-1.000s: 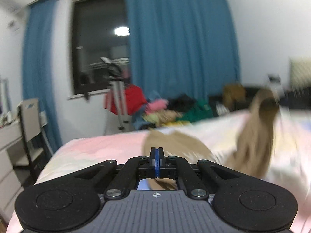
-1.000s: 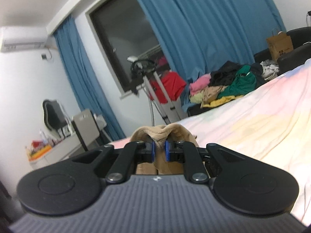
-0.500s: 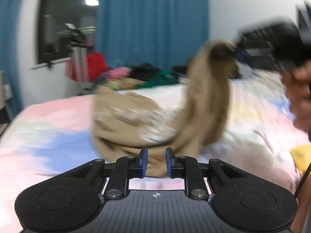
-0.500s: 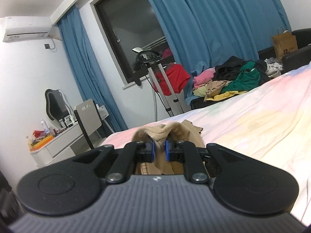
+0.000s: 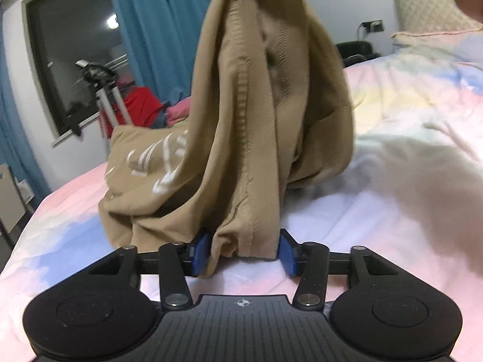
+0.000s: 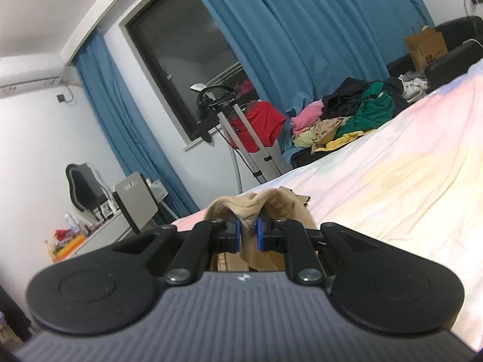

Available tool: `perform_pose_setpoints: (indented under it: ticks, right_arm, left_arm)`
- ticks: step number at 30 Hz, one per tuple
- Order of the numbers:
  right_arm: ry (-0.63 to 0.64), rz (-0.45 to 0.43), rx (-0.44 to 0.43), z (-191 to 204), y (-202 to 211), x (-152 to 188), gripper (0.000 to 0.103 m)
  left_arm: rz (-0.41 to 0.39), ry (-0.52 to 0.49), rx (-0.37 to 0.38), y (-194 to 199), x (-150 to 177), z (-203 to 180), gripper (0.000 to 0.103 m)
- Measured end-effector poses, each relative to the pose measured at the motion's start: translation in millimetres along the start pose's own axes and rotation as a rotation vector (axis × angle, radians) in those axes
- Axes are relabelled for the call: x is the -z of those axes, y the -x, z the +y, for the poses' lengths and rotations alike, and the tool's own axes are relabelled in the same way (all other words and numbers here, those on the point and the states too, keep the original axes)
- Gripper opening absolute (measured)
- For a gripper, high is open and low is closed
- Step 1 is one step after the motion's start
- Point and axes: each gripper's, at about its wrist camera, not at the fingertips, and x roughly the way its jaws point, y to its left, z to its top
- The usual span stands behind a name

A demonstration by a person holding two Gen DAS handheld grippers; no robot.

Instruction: Fold clothes

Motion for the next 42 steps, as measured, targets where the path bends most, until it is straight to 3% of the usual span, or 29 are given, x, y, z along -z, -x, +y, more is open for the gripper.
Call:
perform_pose_setpoints:
  ticks: [3,6,11,16,20,24,30,32,34,38,42]
  right_arm:
    - [-0.012,0.006,0.020,-5.7,-4.4,0.1,0.014]
    - [-0.019,0.021,0.045,-9.8,-9.3,0.2,0.014]
    - [-0.009,0.080,0.068,-11.6,-19.0,5.8,0.014]
    - [0.088,0.145,0.010,10.4,-23.9,19.7,0.015]
    - [0.179,0.105,-0.070,38.6,-18.9,28.8,0.015]
    - [0.296,0.110,-0.096,64.9,-21.4,41.3,0.015]
    - [0.323,0.439,0.047,60.9,-47.2,63.7,0.019]
    - [0.375,0.518,0.094,62.1,-44.4,72.5,0.063]
    - [0.401,0.525,0.112,62.4,-33.0,76.4,0.081]
    - [0.508,0.496,0.071,78.7,-15.8,80.2,0.079]
    - [0.830,0.416,0.031,117.5,-7.1,104.5,0.079]
  left_arm:
    - [-0.024,0.067,-0.047,5.4,-2.1,13.7,0.025]
    - [-0.091,0.204,-0.089,30.5,-8.2,46.0,0.016]
    - [-0.218,0.452,-0.111,90.0,-21.9,112.7,0.010]
    - [-0.369,0.529,-0.142,167.5,-35.1,160.0,0.009]
    - [-0.427,0.513,-0.161,222.9,-39.8,183.1,0.009]
    - [-0.367,0.460,-0.156,251.9,-23.6,184.3,0.009]
    - [-0.159,0.525,-0.086,227.8,6.0,181.8,0.010]
    - [-0.135,0.541,-0.041,226.6,8.7,180.4,0.010]
    - [-0.140,0.529,-0.021,225.8,8.0,177.1,0.010]
    - [-0.129,0.498,-0.020,221.3,5.6,184.0,0.011]
    - [-0.138,0.549,-0.019,226.8,12.3,186.7,0.011]
